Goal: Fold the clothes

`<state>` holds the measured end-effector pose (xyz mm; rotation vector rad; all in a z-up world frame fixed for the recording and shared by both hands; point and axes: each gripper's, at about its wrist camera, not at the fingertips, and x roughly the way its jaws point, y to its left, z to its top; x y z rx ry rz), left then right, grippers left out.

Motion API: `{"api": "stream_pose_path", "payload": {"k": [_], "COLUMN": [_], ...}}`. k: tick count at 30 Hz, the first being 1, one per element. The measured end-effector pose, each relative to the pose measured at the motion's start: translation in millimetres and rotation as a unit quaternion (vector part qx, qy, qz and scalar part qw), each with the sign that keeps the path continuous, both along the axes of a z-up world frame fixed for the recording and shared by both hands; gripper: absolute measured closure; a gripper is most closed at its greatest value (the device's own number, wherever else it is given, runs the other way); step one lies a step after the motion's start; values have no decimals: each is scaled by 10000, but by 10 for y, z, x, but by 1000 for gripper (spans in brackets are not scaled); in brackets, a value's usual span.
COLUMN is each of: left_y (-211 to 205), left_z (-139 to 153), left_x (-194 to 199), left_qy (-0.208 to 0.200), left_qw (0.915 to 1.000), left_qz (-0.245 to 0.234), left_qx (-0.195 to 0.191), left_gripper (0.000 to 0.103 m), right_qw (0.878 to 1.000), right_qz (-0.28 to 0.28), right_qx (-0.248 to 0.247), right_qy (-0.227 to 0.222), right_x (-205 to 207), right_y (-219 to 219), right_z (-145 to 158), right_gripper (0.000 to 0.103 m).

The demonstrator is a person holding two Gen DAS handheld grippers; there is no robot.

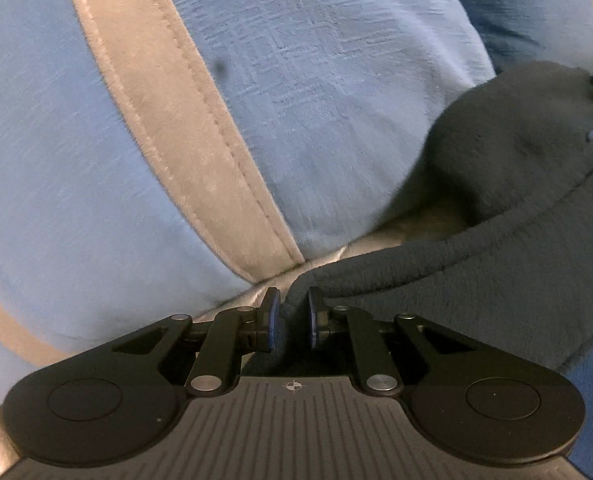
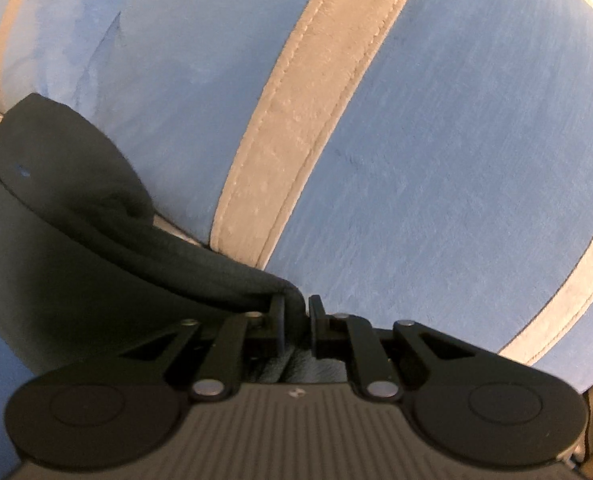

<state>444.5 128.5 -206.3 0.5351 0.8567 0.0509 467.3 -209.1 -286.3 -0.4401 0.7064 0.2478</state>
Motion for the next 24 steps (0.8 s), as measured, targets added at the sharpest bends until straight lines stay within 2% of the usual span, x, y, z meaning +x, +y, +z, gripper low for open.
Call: {"api": "stream_pose_path", "payload": {"k": [3,4,7,8,9,10,12,13,14,15,17,21,24], "left_y": [-22,-23,-21,-14,-22,-32,-63,-84,-103,-121,-151,-228,-367], "left_z": [-48,-79,-216,-257,-254,-247,-216,-191,-162,-107,7,350,661], "left_x": [133,179,301,322,309,294,227,174,99,-14,-217,-673,-1078], "left_qy": [-83,-229,-57,-24,-44,-68,-164,-240,-349,-474,-611,-821,-971], "left_qw": [9999,9997,9998,9996,9995,9995,9995,9996,9993,9988,9976,9933,9891], "left_qz": [85,-84,34,107,138,164,173,152,111,5,-154,-460,-581], "left_qx": [-30,-31,-171,-254,-267,-273,-188,-88,-58,-121,-300,-663,-945], "left_gripper": [88,88,87,83,81,80,66,59,46,34,28,27,26], "right_qw": [9999,9999,9996,9993,9987,9985,9988,9986,9985,9986,9972,9933,9915], "right_qz": [-129,-169,-265,-290,-310,-320,-305,-335,-357,-351,-407,-628,-553], "right_qx": [-7,-7,41,79,122,135,88,63,86,193,518,886,1133], "right_qy": [-30,-17,114,242,386,415,375,399,395,360,347,396,325], "right_x": [76,100,173,194,213,205,147,121,83,28,-91,-362,-635], "right_y": [29,35,47,55,63,76,93,94,85,62,-7,-112,-167], "right_z": [-36,-53,-125,-147,-166,-165,-127,-105,-66,-7,131,431,727], "right_gripper": [93,93,92,92,87,73,36,24,7,0,0,0,0]}}
